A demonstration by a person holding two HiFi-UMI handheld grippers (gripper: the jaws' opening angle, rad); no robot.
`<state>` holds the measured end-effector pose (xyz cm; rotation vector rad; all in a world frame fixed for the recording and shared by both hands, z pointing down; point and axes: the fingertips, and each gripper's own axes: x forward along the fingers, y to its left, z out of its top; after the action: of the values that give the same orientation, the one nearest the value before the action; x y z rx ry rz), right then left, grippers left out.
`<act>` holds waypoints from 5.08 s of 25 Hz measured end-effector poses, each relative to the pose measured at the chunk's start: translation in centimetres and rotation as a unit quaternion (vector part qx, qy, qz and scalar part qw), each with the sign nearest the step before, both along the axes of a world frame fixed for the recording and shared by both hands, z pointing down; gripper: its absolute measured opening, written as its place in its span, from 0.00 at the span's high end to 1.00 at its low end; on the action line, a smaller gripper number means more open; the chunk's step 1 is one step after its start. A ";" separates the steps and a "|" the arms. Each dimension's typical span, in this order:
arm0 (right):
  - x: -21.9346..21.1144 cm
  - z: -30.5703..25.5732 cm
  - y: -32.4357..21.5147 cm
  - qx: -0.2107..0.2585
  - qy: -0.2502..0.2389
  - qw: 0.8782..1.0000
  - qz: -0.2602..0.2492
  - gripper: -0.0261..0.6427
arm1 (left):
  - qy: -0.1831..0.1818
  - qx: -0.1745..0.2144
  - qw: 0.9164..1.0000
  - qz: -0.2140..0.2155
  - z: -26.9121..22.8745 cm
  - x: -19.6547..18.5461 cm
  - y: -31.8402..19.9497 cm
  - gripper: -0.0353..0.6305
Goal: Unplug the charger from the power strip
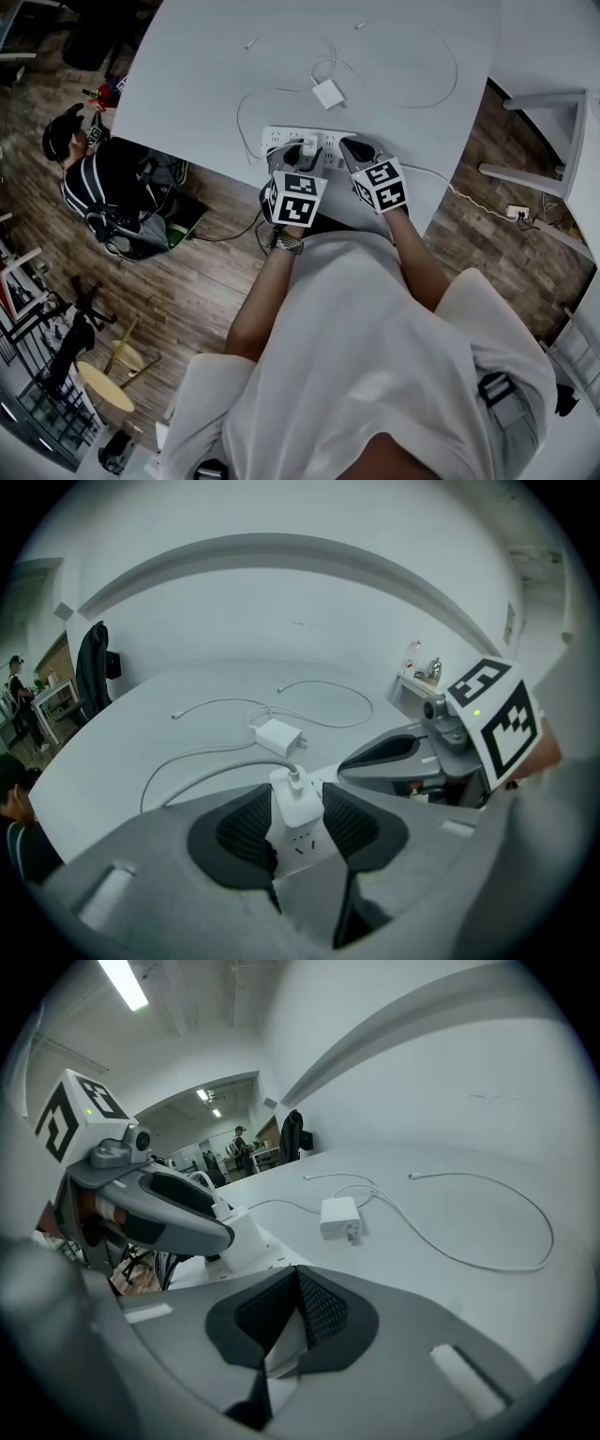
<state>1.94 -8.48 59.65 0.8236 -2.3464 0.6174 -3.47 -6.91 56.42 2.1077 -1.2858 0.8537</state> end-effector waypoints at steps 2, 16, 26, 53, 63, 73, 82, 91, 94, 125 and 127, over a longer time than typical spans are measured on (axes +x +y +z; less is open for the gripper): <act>0.0 0.0 0.0 0.000 0.000 1.000 0.000 0.96 | -0.008 -0.004 1.000 -0.002 0.2 0.1 -0.2 0.69; 0.1 0.1 0.1 0.013 0.001 1.000 -0.002 0.96 | 0.067 -0.017 0.996 -0.057 0.8 -0.1 -0.4 0.70; -0.2 -0.1 -0.1 0.001 -0.022 1.000 0.014 0.96 | 0.041 -0.002 0.999 -0.034 0.5 -0.2 -1.0 0.70; -0.2 -0.1 -0.2 0.014 -0.020 1.000 0.017 0.96 | 0.152 -0.037 0.983 -0.092 0.0 -0.5 -0.7 0.70; -0.2 -0.1 -0.2 0.015 -0.020 1.000 0.018 0.96 | 0.087 -0.020 0.994 -0.070 0.1 -0.1 -0.5 0.71; -0.2 -0.2 -0.2 0.021 -0.019 0.999 0.018 0.96 | -0.019 0.003 1.000 -0.025 0.0 0.2 -0.4 0.72; -0.2 -0.1 -0.2 0.024 -0.022 0.999 0.017 0.96 | 0.080 -0.014 0.994 -0.075 0.0 -0.2 -0.7 0.72; -0.1 -0.3 -0.1 0.011 -0.036 0.999 0.035 0.96 | 0.092 -0.011 0.993 -0.069 -0.2 -0.3 -0.8 0.71; 0.0 -0.1 -0.2 0.009 -0.036 0.998 0.045 0.96 | 0.076 -0.006 0.995 -0.066 0.1 -0.1 -0.8 0.70; -0.3 -0.2 0.0 0.020 -0.044 0.998 0.041 0.96 | 0.032 -0.008 0.999 -0.038 0.9 -0.2 -0.6 0.71; -0.2 -0.3 -0.1 0.021 -0.044 0.998 0.041 0.96 | 0.042 -0.009 0.998 -0.043 0.8 -0.2 -0.7 0.71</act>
<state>1.74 -8.53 59.32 0.9333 -2.4217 0.6543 -3.66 -7.60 57.18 2.0368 -1.3095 0.7292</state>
